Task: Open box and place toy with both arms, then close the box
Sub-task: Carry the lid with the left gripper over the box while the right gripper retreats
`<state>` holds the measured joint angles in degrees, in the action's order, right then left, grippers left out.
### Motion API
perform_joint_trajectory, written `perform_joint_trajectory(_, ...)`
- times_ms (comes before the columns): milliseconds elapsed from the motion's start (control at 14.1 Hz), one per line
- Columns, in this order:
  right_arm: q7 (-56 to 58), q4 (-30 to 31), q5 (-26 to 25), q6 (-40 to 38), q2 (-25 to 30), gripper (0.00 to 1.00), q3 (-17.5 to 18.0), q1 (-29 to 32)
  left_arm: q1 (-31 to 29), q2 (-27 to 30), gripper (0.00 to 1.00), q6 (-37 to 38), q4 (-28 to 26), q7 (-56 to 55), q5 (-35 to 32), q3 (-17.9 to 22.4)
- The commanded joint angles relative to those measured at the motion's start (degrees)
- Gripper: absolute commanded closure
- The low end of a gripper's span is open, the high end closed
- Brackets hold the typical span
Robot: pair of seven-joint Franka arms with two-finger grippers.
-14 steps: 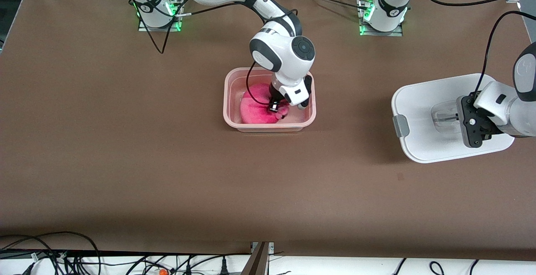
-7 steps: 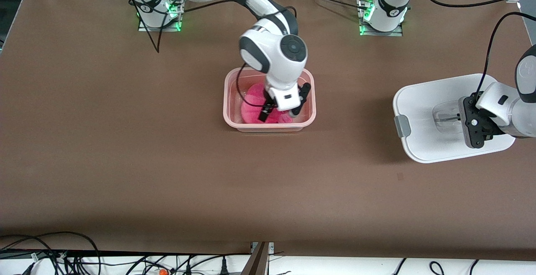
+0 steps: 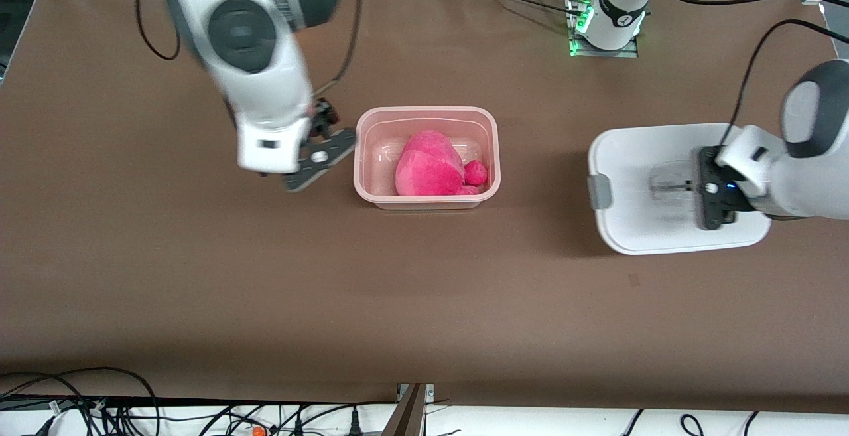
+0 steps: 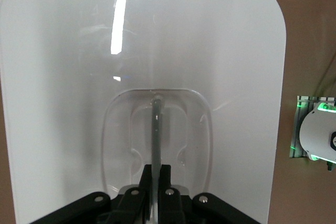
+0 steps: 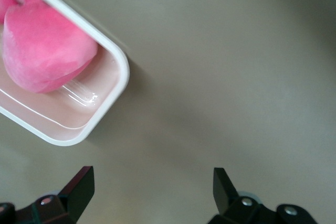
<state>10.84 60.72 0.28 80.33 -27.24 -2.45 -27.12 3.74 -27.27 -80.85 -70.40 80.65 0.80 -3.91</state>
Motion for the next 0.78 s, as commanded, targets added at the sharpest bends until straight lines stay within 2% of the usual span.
perform_joint_trajectory(0, -7.6, 13.1, 4.1, 6.4, 10.3, 0.00, -2.8, 5.0, 6.5, -0.3, 1.00, -3.0, 0.5, -7.3, 2.5, -1.8)
perform_joint_trajectory(212, -8.3, 31.8, 4.1, 11.9, 24.0, 0.00, -3.0, 10.2, 16.8, -1.4, 1.00, -8.5, 0.0, -17.1, 2.4, -1.8)
perform_joint_trajectory(283, -8.3, 36.0, 4.1, 13.0, 27.4, 0.00, -2.7, 13.1, 21.0, -2.4, 1.00, -10.4, 0.0, -21.4, 2.1, -1.6)
perform_joint_trajectory(496, -5.8, 37.5, 3.5, 12.4, 28.8, 0.00, 0.0, 20.5, 28.1, -5.5, 1.00, -15.5, 0.0, -28.5, 2.1, -1.5)
perform_joint_trajectory(708, -4.6, 37.9, 3.2, 11.7, 30.7, 0.00, 0.6, 21.9, 31.3, -7.4, 1.00, -18.1, 0.2, -32.3, 2.2, -1.4)
